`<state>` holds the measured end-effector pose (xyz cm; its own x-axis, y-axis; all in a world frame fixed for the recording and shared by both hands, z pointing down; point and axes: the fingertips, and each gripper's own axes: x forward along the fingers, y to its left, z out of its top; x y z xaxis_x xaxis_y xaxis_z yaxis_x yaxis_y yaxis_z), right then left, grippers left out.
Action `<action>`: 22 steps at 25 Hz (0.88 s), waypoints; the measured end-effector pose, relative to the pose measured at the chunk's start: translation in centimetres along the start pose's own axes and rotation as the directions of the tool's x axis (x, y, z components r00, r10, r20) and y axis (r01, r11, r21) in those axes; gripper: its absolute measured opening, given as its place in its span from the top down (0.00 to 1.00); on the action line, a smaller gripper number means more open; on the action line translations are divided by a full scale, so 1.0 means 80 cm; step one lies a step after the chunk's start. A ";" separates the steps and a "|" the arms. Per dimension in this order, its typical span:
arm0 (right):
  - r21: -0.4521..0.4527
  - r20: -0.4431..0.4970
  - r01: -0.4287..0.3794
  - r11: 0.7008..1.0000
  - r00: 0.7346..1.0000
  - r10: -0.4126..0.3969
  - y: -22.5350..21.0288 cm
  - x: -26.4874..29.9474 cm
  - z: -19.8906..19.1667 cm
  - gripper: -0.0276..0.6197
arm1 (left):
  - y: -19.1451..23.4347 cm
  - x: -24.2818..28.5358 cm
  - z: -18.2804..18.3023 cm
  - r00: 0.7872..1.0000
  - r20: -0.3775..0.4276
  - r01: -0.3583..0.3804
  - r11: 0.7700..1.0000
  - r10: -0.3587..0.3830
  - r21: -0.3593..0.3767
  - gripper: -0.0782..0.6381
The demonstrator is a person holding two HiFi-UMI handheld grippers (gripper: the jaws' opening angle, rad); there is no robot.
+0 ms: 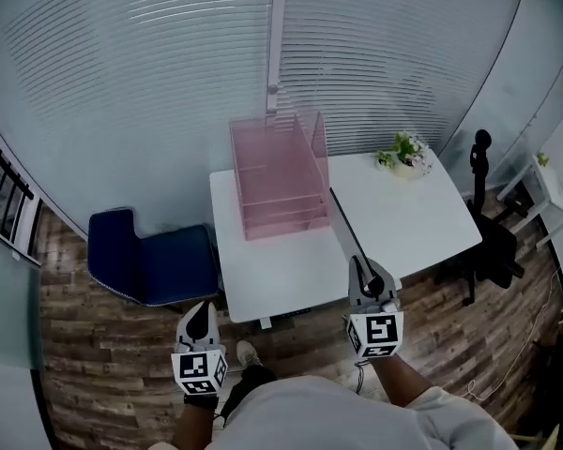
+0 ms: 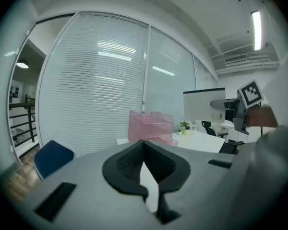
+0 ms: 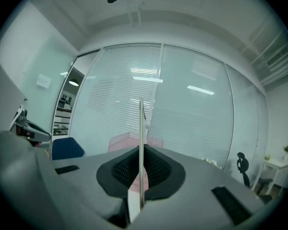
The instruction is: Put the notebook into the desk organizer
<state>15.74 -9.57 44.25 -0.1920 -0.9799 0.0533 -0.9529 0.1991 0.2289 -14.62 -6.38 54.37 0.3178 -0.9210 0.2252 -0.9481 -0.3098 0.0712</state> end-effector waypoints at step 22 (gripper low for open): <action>-0.810 -0.441 -0.415 0.415 0.897 0.037 0.066 0.453 -0.018 0.92 | 0.100 0.112 0.006 0.996 -0.060 -0.068 0.995 0.064 -0.075 0.88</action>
<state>4.09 -44.06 48.75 -0.1040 -0.8685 0.4846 -0.1259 0.4949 0.8598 -19.38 -17.25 56.46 0.2559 -0.9231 0.2870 -0.9653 -0.2278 0.1281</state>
